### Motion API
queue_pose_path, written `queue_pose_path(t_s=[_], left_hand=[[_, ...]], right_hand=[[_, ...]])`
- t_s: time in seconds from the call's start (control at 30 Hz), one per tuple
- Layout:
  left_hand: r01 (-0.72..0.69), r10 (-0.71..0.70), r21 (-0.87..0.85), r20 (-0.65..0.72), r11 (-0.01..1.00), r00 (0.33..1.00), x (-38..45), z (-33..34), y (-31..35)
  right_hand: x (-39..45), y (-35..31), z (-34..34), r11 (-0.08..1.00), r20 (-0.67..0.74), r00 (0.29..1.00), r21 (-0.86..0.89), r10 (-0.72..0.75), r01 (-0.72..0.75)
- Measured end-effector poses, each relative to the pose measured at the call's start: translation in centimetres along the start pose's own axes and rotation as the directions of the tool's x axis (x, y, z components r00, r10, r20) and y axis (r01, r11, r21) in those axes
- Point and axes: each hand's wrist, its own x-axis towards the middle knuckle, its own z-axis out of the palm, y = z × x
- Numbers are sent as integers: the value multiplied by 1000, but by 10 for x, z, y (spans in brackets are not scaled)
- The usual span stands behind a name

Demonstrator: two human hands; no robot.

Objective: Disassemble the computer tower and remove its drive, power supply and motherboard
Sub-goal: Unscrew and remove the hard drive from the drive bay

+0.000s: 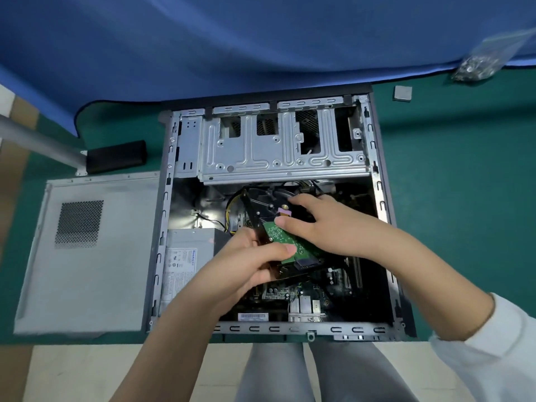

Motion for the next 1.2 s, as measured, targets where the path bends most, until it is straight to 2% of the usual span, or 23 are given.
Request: queue_pose_path(t_s=[0.43,0.6,0.7,0.83,1.1,1.2], left_hand=[[-144,149,44,-124,989,981,-48,-9,34],[-184,195,77,-172,980,966,-46,-16,45],[-231,221,-35,-177,972,959,-28,-16,53],[-309,245,-220,-277,925,929,6,-13,55],[-420,293,-243,-426,874,856,43,-6,42],[-445,273,-282,-486,850,830,45,-6,31]], right_hand=[[1,-29,-1,968,-14,982,164,-188,188],[4,-37,-10,937,-131,967,248,-219,246],[12,-41,-14,928,-209,955,265,-211,263],[23,-41,-17,955,-304,928,134,-216,266],[48,-39,-17,953,-377,895,-271,-237,138],[55,-39,-9,923,-372,874,-336,-314,189]])
